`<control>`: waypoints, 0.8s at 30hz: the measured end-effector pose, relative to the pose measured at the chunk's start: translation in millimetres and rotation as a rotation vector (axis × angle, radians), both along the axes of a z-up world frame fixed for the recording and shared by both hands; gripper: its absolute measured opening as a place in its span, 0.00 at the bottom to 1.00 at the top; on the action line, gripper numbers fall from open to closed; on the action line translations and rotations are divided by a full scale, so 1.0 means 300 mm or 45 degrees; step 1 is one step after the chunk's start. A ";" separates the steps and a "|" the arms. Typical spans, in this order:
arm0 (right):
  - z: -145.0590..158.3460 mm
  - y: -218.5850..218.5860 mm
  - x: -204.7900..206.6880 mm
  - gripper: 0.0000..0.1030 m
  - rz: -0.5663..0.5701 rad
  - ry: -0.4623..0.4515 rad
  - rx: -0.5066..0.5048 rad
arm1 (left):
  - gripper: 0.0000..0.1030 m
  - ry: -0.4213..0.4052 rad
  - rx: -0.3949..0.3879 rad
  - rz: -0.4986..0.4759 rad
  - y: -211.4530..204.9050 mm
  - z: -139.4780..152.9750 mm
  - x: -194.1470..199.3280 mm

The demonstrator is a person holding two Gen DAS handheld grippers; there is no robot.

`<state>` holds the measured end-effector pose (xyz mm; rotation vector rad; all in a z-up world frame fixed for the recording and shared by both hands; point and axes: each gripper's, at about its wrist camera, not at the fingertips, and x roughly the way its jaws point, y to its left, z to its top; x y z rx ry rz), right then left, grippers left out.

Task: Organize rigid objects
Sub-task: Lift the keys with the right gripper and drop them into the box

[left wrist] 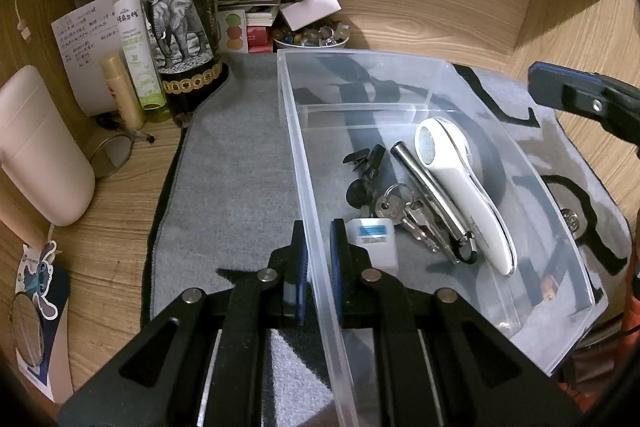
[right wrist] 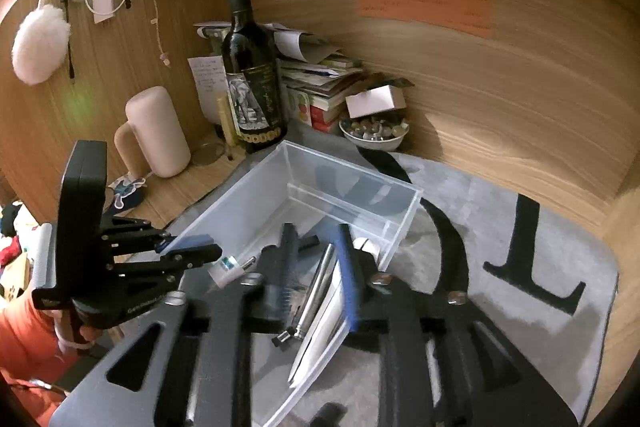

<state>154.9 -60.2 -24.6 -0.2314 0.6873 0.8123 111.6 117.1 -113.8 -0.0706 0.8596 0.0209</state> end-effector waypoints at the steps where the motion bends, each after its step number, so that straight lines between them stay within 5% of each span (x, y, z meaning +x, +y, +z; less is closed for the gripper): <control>1: 0.002 -0.008 -0.004 0.42 -0.009 -0.007 0.003 | 0.10 0.001 0.000 0.000 0.000 0.000 0.001; 9: 0.016 -0.117 -0.019 0.68 -0.127 -0.058 0.010 | 0.10 -0.001 -0.001 0.000 0.000 0.000 0.000; 24: -0.106 -0.343 -0.034 0.69 -0.362 0.023 -0.112 | 0.10 0.000 0.000 0.001 0.000 0.000 -0.001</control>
